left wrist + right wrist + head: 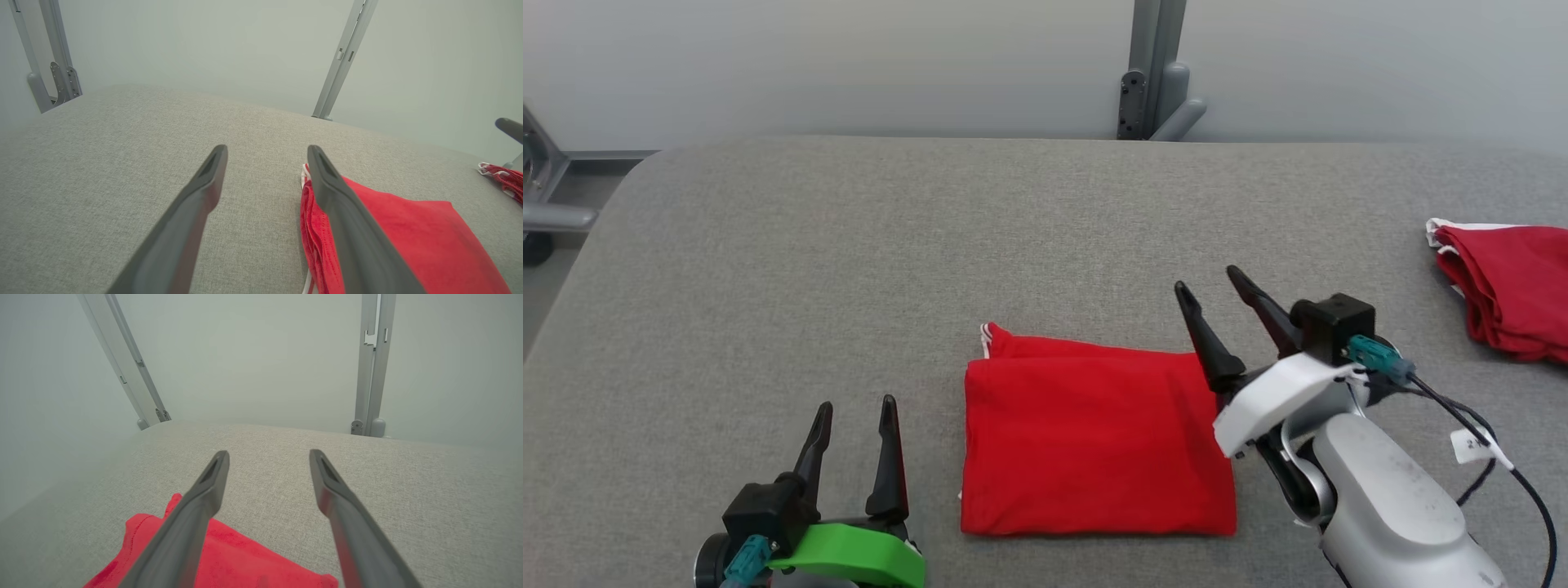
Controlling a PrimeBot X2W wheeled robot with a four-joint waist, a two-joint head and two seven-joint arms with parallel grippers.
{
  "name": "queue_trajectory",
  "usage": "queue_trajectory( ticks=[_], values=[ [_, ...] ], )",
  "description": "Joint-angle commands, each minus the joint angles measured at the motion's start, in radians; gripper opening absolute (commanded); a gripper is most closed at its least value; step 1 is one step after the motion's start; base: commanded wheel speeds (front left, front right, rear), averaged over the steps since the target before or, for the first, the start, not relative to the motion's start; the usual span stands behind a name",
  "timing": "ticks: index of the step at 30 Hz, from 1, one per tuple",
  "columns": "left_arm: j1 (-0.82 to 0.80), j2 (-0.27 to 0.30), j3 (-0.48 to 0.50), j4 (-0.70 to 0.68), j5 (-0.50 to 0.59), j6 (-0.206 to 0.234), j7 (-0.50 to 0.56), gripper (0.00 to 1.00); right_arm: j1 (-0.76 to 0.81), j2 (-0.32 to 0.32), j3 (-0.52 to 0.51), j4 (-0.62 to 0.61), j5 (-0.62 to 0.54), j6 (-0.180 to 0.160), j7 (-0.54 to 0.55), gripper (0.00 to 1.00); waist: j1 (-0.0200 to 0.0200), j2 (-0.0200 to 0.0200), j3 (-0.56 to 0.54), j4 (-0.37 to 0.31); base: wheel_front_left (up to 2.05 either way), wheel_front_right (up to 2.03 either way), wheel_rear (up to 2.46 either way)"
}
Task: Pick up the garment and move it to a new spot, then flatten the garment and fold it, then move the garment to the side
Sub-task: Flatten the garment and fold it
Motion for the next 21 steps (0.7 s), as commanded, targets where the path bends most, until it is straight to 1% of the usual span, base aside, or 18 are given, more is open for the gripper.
queue_trajectory(
  ticks=[1, 6, 10, 15, 21],
  values=[
    [0.004, 0.008, 0.003, -0.001, 0.011, 0.000, -0.002, 1.00, 0.046, 0.010, -0.044, -0.029, -0.047, 0.000, -0.006, 1.00, 0.0000, 0.0031, -0.008, -0.024, 0.00, 0.00, 0.00],
    [-0.008, 0.004, 0.016, -0.003, 0.027, -0.002, -0.002, 1.00, 0.205, 0.053, -0.238, -0.183, -0.214, 0.000, -0.007, 1.00, 0.0000, 0.0031, -0.018, -0.051, 0.00, 0.00, 0.00],
    [0.003, -0.001, 0.035, -0.009, 0.033, -0.002, -0.002, 1.00, 0.321, 0.085, -0.335, -0.292, -0.281, 0.000, -0.007, 1.00, 0.0000, 0.0031, -0.029, -0.072, 0.00, 0.00, 0.00],
    [0.030, -0.006, 0.058, -0.012, 0.045, -0.005, -0.002, 1.00, 0.416, 0.098, -0.389, -0.400, -0.290, 0.000, 0.001, 1.00, 0.0000, 0.0031, -0.045, -0.100, 0.00, 0.00, 0.00],
    [0.055, -0.010, 0.082, -0.013, 0.072, -0.010, -0.002, 1.00, 0.464, 0.099, -0.389, -0.474, -0.259, 0.000, -0.003, 1.00, 0.0000, 0.0031, -0.054, -0.116, 0.00, 0.00, 0.00]
  ],
)
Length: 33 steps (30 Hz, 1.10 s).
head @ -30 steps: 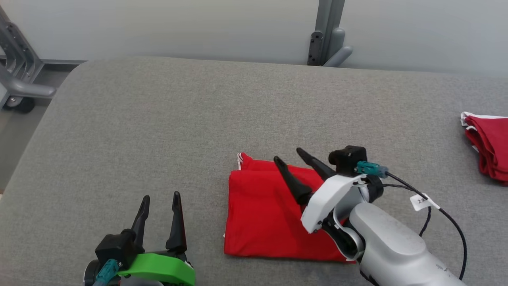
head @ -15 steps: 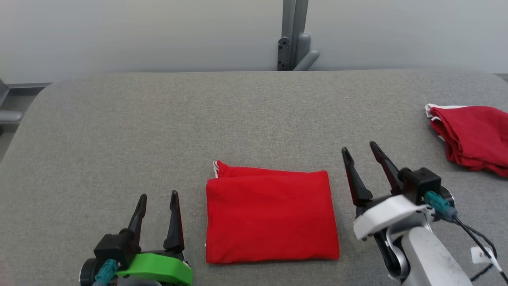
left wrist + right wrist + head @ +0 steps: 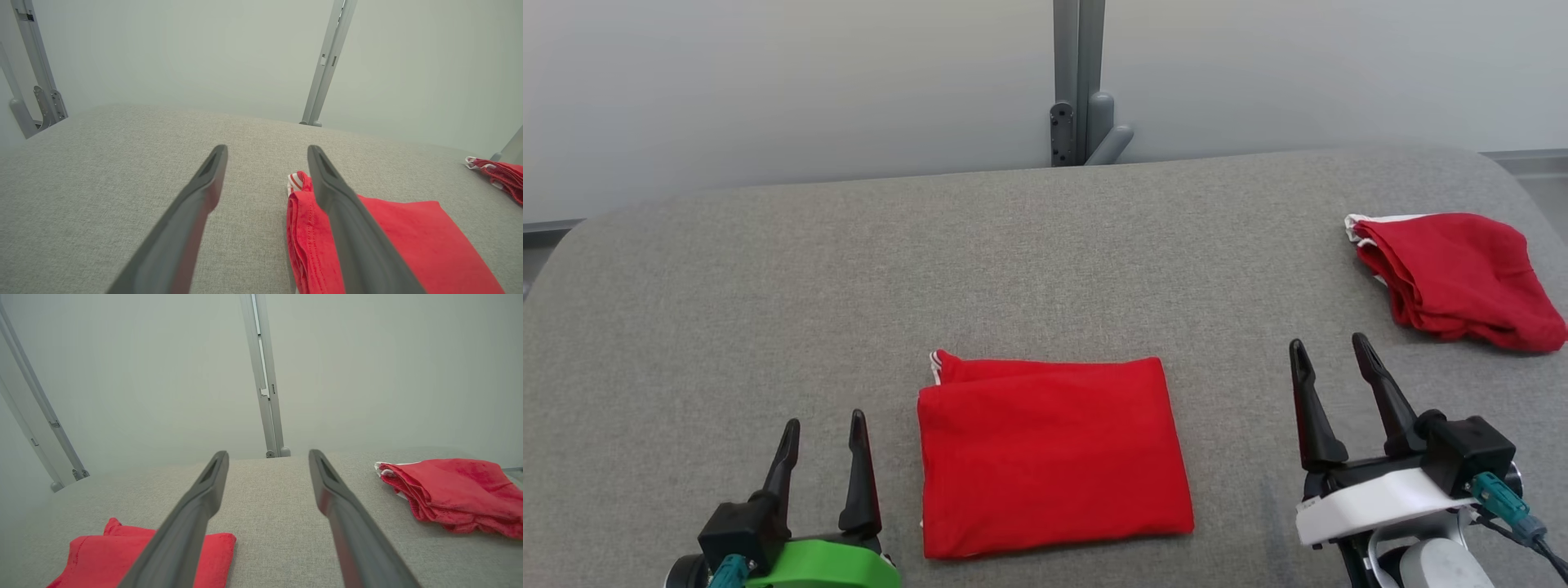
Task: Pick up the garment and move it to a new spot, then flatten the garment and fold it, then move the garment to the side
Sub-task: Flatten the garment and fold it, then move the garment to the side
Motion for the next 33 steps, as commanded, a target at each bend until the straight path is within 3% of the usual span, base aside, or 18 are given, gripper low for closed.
queue_trajectory(
  ticks=[1, 20, 27, 33],
  values=[
    [0.014, -0.002, 0.009, -0.002, 0.014, -0.006, -0.002, 1.00, 0.019, 0.000, 0.001, -0.008, 0.003, 0.000, -0.003, 1.00, 0.0000, 0.0032, -0.005, -0.004, 0.00, 0.00, 0.00],
    [0.017, -0.019, 0.036, 0.010, 0.053, -0.035, -0.002, 1.00, 0.013, 0.000, -0.011, 0.018, 0.017, 0.000, 0.016, 1.00, 0.0000, 0.0032, -0.005, 0.023, 0.00, 0.00, 0.00],
    [0.005, -0.025, 0.038, 0.012, 0.065, -0.036, -0.002, 1.00, -0.050, -0.022, 0.012, 0.094, 0.000, -0.001, 0.167, 1.00, 0.0000, 0.0032, 0.015, 0.044, 0.00, 0.00, 0.00],
    [-0.017, -0.031, 0.038, 0.015, 0.070, -0.042, -0.002, 1.00, -0.126, -0.100, 0.103, 0.193, 0.137, 0.000, 0.340, 1.00, 0.0000, 0.0032, 0.046, 0.073, 0.00, 0.00, 0.00]
  ],
)
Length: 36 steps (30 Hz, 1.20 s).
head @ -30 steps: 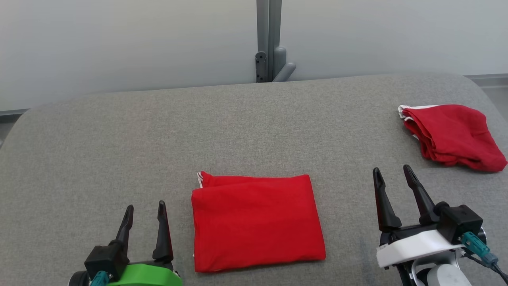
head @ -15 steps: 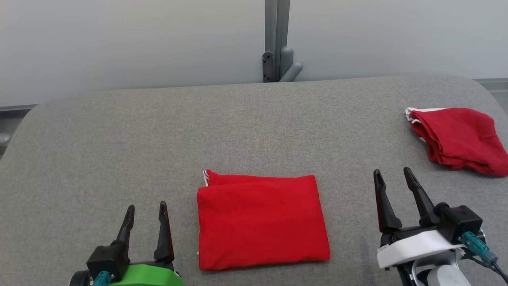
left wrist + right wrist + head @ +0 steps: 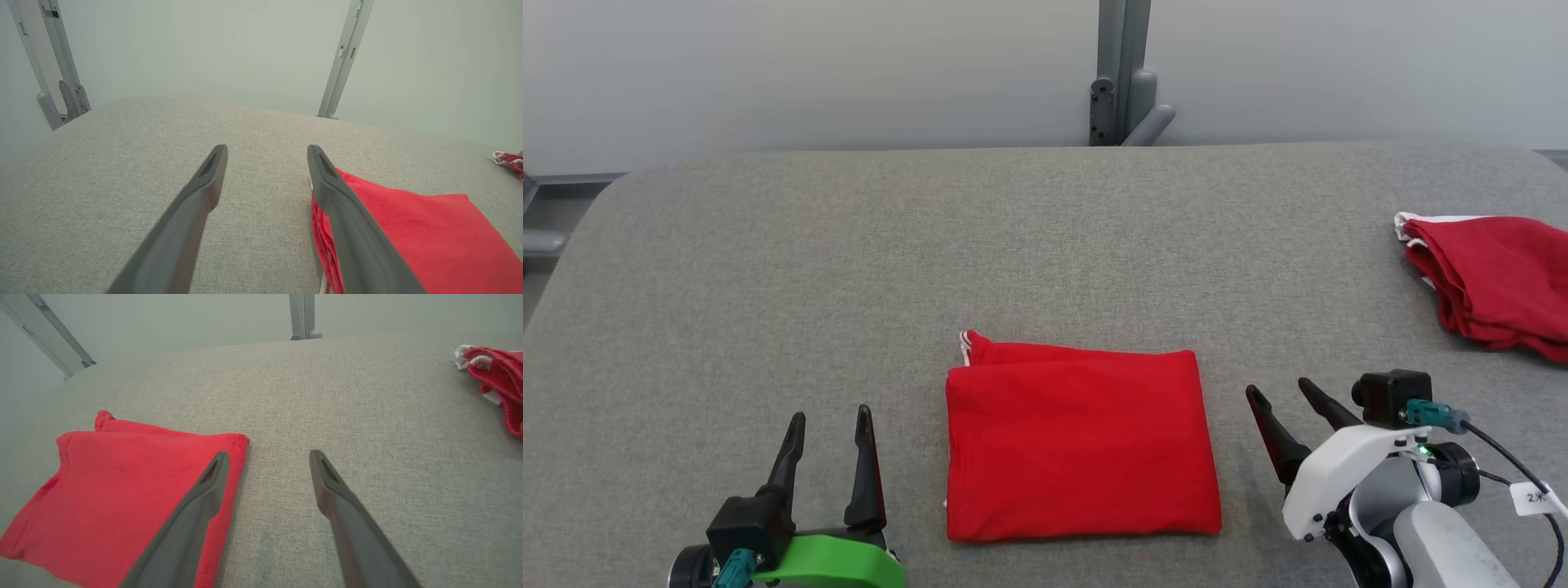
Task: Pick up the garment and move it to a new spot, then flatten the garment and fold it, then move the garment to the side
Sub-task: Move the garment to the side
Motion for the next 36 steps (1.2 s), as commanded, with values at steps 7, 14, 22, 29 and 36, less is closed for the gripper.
queue_trajectory(
  ticks=[7, 14, 22, 29, 36],
  values=[
    [-0.039, -0.008, 0.005, 0.004, 0.015, -0.009, -0.002, 1.00, -0.098, -0.070, 0.105, 0.115, 0.237, 0.000, 0.139, 1.00, 0.0000, 0.0031, 0.054, 0.054, 0.00, 0.00, 0.00],
    [-0.061, -0.012, 0.008, 0.011, 0.025, -0.014, -0.002, 1.00, -0.185, -0.103, 0.195, 0.223, 0.407, 0.000, 0.210, 1.00, 0.0000, 0.0031, 0.094, 0.095, 0.00, 0.00, 0.00],
    [-0.069, -0.016, 0.014, 0.015, 0.029, -0.018, -0.002, 1.00, -0.220, -0.118, 0.266, 0.277, 0.509, 0.000, 0.258, 1.00, 0.0000, 0.0031, 0.106, 0.110, 0.00, 0.00, 0.00],
    [-0.073, -0.019, 0.020, 0.014, 0.030, -0.019, -0.002, 1.00, -0.252, -0.132, 0.320, 0.287, 0.555, 0.000, 0.234, 0.00, 0.0000, 0.0031, 0.110, 0.102, 0.00, 0.00, 0.00],
    [-0.075, -0.021, 0.018, 0.008, 0.037, -0.024, -0.002, 1.00, -0.300, -0.176, 0.339, 0.268, 0.571, -0.001, 0.175, 0.00, 0.0000, 0.0031, 0.118, 0.052, 0.00, 0.00, 0.00]
  ],
)
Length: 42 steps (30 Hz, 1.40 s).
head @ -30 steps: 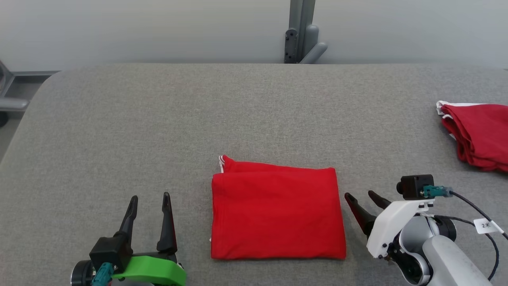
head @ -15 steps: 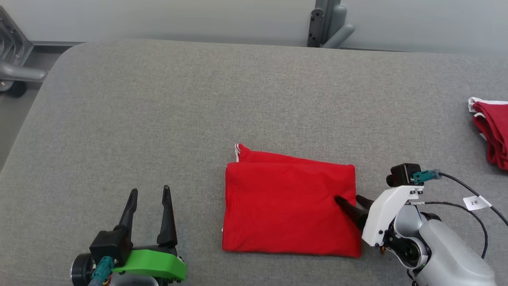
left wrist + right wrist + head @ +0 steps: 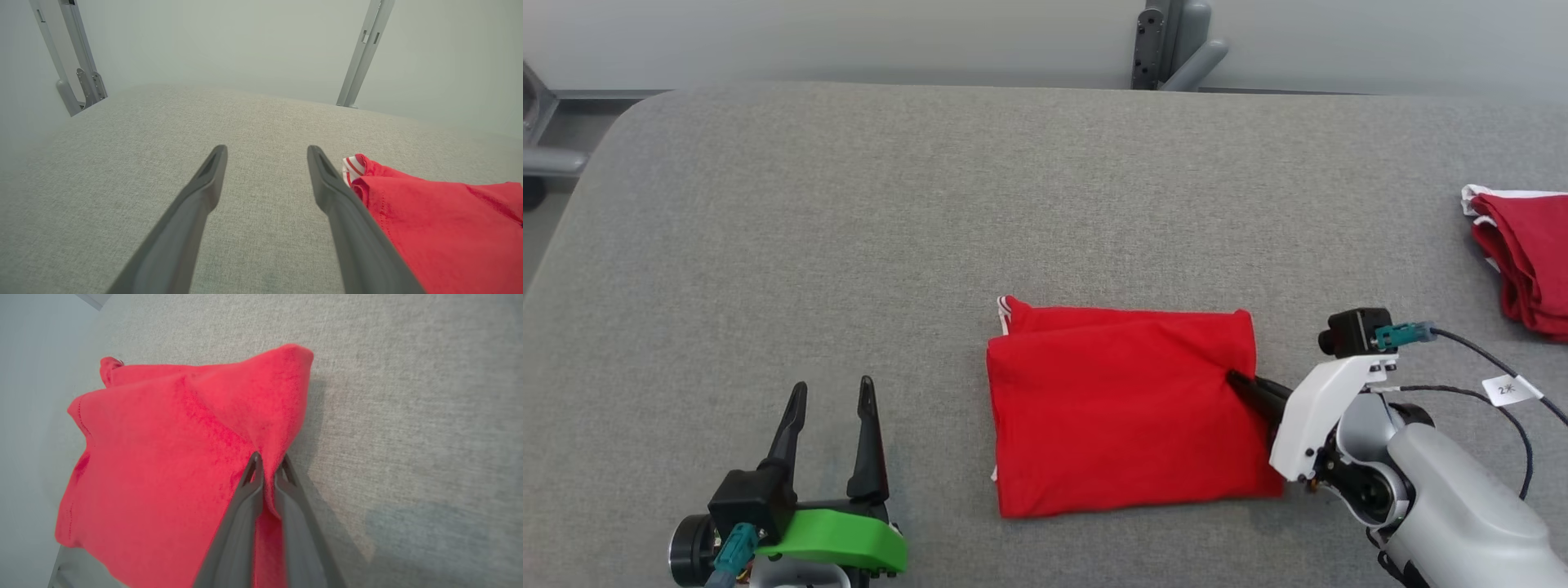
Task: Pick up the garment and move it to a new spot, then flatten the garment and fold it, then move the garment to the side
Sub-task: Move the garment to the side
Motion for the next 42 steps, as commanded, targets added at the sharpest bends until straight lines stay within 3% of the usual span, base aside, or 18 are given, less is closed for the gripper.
queue_trajectory(
  ticks=[1, 12, 22, 29, 42],
  values=[
    [-0.019, -0.001, -0.003, -0.003, 0.008, -0.006, -0.002, 1.00, -0.018, -0.022, -0.002, -0.006, 0.006, -0.001, -0.008, 0.00, 0.0000, 0.0031, 0.007, -0.031, 0.00, 0.00, 0.00],
    [-0.058, -0.002, -0.030, -0.002, 0.026, -0.018, -0.002, 1.00, -0.082, -0.127, -0.026, -0.035, -0.019, -0.001, 0.018, 0.00, 0.0000, 0.0031, 0.055, -0.236, 0.00, 0.00, 0.00],
    [-0.106, 0.012, -0.039, 0.011, 0.061, -0.031, -0.002, 1.00, -0.133, -0.143, -0.077, -0.061, -0.051, -0.001, 0.023, 0.00, 0.0000, 0.0031, 0.113, -0.408, 0.00, 0.00, 0.00],
    [-0.123, 0.011, -0.046, 0.030, 0.060, -0.039, -0.002, 1.00, -0.151, -0.131, -0.093, -0.070, -0.076, -0.001, 0.036, 0.00, 0.0000, 0.0031, 0.104, -0.414, 0.00, 0.00, 0.00],
    [-0.065, 0.002, -0.048, 0.029, 0.040, -0.030, -0.002, 1.00, -0.226, -0.151, -0.168, -0.081, -0.169, -0.001, 0.108, 0.00, 0.0000, 0.0031, 0.037, -0.315, 0.00, 0.00, 0.00]
  ],
)
